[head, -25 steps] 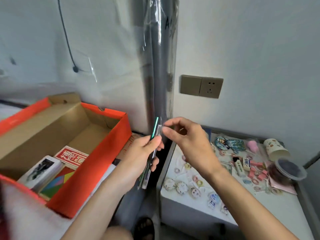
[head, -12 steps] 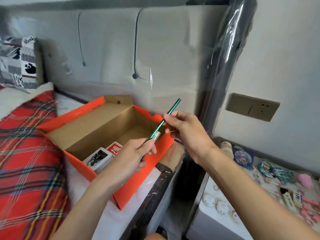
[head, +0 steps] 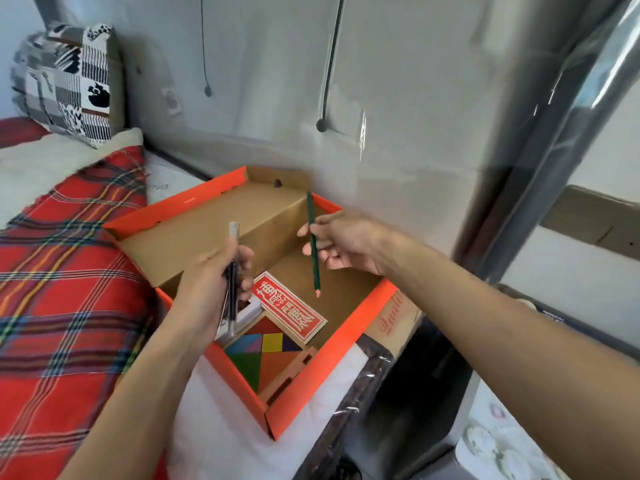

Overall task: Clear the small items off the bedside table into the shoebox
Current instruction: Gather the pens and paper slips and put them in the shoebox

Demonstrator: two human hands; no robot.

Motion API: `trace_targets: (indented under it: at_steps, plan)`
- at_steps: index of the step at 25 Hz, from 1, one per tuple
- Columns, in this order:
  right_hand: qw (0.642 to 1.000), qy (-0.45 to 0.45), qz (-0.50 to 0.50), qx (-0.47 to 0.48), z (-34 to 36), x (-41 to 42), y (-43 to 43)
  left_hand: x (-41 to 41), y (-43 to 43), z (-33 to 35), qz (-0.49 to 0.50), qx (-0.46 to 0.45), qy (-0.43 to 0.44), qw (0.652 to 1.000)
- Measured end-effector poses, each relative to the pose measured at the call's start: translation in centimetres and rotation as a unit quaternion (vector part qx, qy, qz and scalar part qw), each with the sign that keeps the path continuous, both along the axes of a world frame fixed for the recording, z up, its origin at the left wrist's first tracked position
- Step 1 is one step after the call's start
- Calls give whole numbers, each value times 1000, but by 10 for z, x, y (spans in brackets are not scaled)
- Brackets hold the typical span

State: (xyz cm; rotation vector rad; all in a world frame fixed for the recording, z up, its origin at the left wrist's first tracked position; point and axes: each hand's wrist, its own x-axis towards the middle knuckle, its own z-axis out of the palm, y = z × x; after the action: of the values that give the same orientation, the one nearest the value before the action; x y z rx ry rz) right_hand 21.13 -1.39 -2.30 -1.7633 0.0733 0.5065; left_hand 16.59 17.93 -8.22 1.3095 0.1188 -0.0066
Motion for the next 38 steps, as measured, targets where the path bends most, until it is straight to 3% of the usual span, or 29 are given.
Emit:
trace_targets:
  at_steps: [2,5,8,11,16,22,25,29,36,38]
  plan:
    - [981,45,127,-139,-27,17,19,16,6,-11,28,12,-20,999]
    - [901,1,257,-350,-60,37,41,31,13,-25,73,75,-49,993]
    - [850,-4,298,-434,-79,45,53,35,16,-32,123,133,-88,979]
    - [852,36,288,-435,-89,51,62,36,17,-34,154,161,-98,970]
    - [861,28,264,-433,-99,58,70,33,18,-31,165,105,-51,979]
    - [844,-106,251,-462,-113,65,77,30,16,-30,152,110,-40,981]
    - [829,-93,259,-487,-123,66,83,29,16,-30,149,118,-32,981]
    - [854,-68,245,-453,-127,68,88,29,17,-32,137,123,-23,983]
    - [854,-86,250,-447,-121,65,87,31,20,-37,116,80,-32,989]
    - [855,-133,236,-443,-109,65,81,31,20,-38,117,76,-34,990]
